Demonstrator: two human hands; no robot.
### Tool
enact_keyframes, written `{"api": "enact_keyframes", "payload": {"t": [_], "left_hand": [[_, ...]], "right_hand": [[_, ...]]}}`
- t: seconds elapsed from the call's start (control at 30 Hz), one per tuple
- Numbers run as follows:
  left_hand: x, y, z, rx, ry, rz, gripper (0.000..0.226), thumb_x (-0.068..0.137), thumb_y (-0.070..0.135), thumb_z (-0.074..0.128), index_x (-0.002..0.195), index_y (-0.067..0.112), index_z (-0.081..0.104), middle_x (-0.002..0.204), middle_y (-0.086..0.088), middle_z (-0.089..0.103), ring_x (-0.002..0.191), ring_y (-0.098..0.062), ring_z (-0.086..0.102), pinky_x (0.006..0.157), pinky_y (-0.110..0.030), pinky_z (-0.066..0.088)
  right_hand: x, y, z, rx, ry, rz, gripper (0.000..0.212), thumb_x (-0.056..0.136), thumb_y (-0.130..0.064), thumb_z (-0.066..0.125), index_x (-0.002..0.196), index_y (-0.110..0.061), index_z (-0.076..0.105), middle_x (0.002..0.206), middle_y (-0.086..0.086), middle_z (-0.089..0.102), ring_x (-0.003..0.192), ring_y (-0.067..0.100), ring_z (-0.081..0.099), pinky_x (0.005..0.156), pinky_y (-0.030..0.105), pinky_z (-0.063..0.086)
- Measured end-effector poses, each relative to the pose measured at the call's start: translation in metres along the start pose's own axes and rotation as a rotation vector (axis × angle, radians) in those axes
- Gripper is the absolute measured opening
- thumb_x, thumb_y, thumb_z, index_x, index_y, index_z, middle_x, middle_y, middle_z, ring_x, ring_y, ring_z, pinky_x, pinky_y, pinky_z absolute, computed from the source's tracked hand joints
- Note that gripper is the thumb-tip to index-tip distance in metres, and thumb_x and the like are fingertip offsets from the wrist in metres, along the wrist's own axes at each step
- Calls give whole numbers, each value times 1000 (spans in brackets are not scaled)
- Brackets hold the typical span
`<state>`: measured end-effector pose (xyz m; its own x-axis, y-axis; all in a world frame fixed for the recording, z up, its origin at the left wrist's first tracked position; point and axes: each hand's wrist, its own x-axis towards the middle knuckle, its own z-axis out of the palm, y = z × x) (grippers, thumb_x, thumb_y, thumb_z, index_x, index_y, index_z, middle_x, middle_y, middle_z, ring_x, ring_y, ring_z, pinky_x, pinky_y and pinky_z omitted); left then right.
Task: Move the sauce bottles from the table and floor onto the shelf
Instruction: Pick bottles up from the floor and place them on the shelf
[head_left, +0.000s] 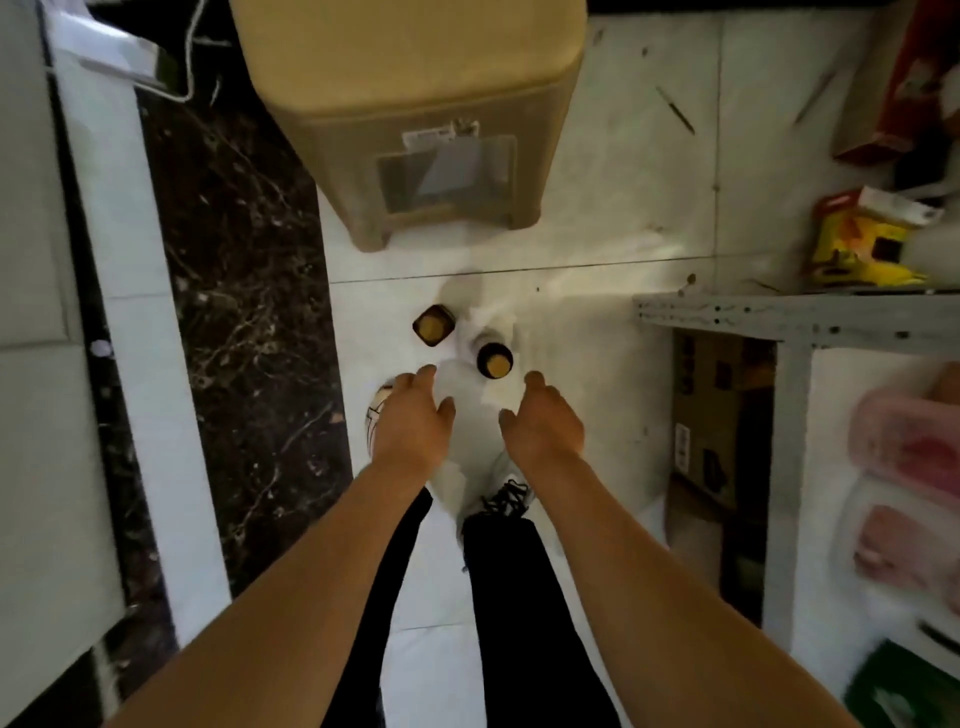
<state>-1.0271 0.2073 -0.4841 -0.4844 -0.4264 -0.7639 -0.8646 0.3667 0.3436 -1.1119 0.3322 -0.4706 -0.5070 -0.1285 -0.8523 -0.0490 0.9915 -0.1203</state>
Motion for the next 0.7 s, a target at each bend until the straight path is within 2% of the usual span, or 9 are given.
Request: {"api": "enact_keyframes", "payload": {"t": [0.1, 0.17, 0.2, 0.27, 0.33, 0.37, 0.47, 0.6, 0.7], "left_hand": [[43, -10, 24, -167, 32, -211, 61, 95, 41, 54, 144, 10, 34, 135, -19, 51, 121, -38, 50, 88, -41, 51], [73, -10, 33, -370, 43, -351, 69, 96, 45, 52, 149, 11, 24, 143, -17, 45, 114, -33, 54, 56, -19, 52], [87, -9, 34, -442, 69, -379, 70, 96, 44, 52, 151, 12, 21, 143, -16, 44, 101, -29, 57, 45, -15, 49], [114, -7, 37, -526, 102, -386, 68, 93, 46, 56, 147, 17, 27, 138, -16, 48, 85, -22, 57, 52, -27, 58], [133, -4, 40, -596, 80, -427, 62, 85, 54, 61, 129, 16, 40, 128, -15, 54, 94, -29, 62, 57, -44, 61], [142, -1, 41, -618, 66, -457, 64, 81, 57, 64, 123, 14, 41, 123, -14, 55, 93, -32, 64, 55, -45, 60], [162, 4, 38, -674, 67, -547, 66, 77, 53, 72, 117, 10, 41, 111, -14, 58, 72, -31, 70, 47, -42, 59], [186, -1, 38, -662, 63, -641, 36, 81, 24, 71, 102, -3, 59, 91, -22, 69, 39, -28, 63, 48, -36, 57], [185, 1, 37, -543, 89, -596, 28, 81, 14, 71, 100, -5, 61, 92, -23, 69, 41, -28, 62, 44, -34, 56]], "right_hand": [[41, 5, 29, 77, -17, 11, 63, 97, -43, 55, 147, -14, 29, 131, 14, 54, 118, 32, 56, 89, 37, 46], [66, 6, 46, 139, 2, 10, 68, 95, -50, 56, 147, -15, 31, 128, 13, 57, 116, 32, 58, 90, 39, 49], [77, 5, 54, 168, 15, 5, 68, 94, -52, 56, 147, -16, 31, 126, 13, 59, 113, 33, 59, 89, 41, 51], [92, 2, 64, 244, 52, 9, 64, 96, -53, 54, 145, -16, 33, 122, 12, 63, 109, 33, 61, 87, 42, 52], [108, -1, 70, 321, 84, 40, 53, 99, -48, 50, 139, -15, 40, 118, 14, 65, 106, 34, 62, 84, 41, 52], [114, -3, 72, 372, 90, 72, 47, 100, -44, 48, 134, -13, 44, 117, 15, 65, 105, 35, 62, 84, 41, 52], [129, -8, 77, 551, 109, 175, 36, 98, -37, 54, 120, -9, 49, 112, 15, 65, 99, 34, 63, 84, 43, 54], [140, -12, 82, 668, 159, 264, 37, 94, -30, 63, 116, -5, 47, 111, 16, 64, 95, 32, 64, 74, 36, 52], [140, -12, 79, 615, 169, 238, 32, 93, -20, 61, 116, -2, 48, 113, 18, 63, 99, 33, 63, 79, 37, 53]]}}
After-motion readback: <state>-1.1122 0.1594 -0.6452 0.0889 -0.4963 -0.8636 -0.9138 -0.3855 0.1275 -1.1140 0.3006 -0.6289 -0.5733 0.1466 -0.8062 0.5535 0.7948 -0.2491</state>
